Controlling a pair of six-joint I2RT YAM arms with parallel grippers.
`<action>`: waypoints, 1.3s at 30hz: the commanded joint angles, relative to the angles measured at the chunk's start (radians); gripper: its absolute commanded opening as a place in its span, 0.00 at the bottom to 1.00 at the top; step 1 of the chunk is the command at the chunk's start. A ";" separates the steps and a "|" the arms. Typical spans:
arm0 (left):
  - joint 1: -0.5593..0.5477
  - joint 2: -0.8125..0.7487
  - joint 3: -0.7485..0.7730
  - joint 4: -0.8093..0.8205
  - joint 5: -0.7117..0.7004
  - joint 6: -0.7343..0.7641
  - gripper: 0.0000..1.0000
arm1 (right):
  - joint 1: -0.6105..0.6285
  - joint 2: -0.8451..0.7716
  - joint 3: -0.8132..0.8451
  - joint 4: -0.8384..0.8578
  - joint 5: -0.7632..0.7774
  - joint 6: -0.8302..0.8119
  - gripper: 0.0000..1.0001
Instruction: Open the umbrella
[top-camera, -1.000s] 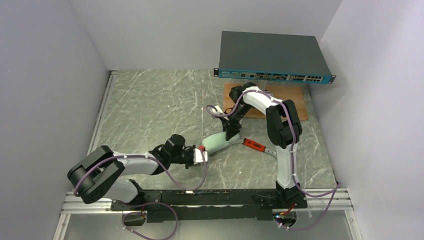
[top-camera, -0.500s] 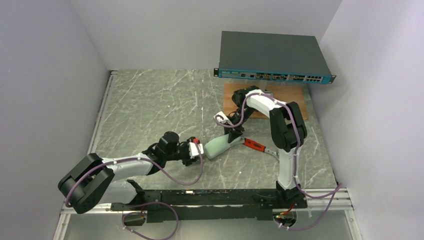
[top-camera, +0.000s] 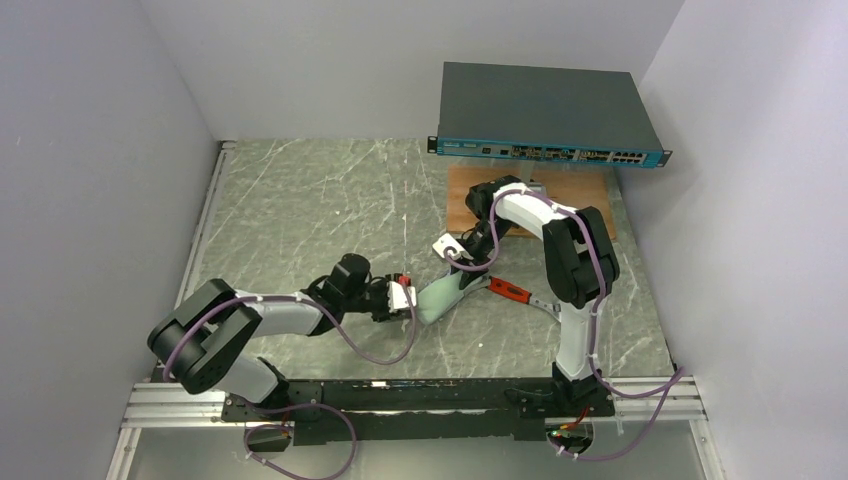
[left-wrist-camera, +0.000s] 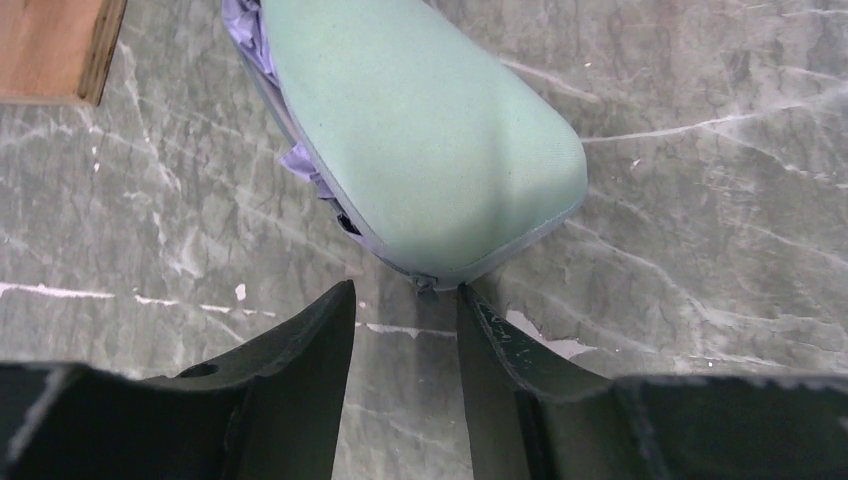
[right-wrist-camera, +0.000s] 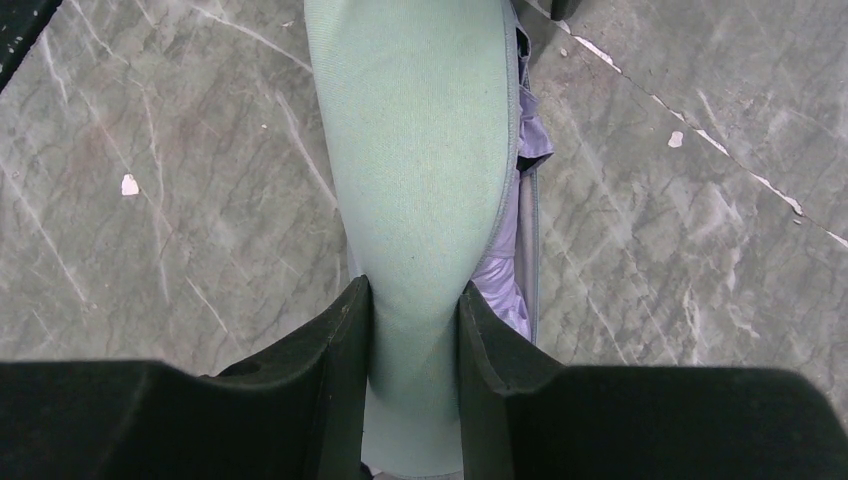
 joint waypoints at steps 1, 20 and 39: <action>0.002 0.035 0.057 0.036 0.109 0.024 0.45 | 0.001 0.013 0.006 -0.052 0.026 -0.041 0.00; -0.049 -0.061 -0.025 -0.007 0.128 0.007 0.00 | 0.002 0.045 0.040 0.024 0.035 0.074 0.00; -0.155 -0.084 -0.044 0.083 -0.264 -0.412 0.00 | 0.002 -0.020 -0.026 0.391 0.010 0.753 0.00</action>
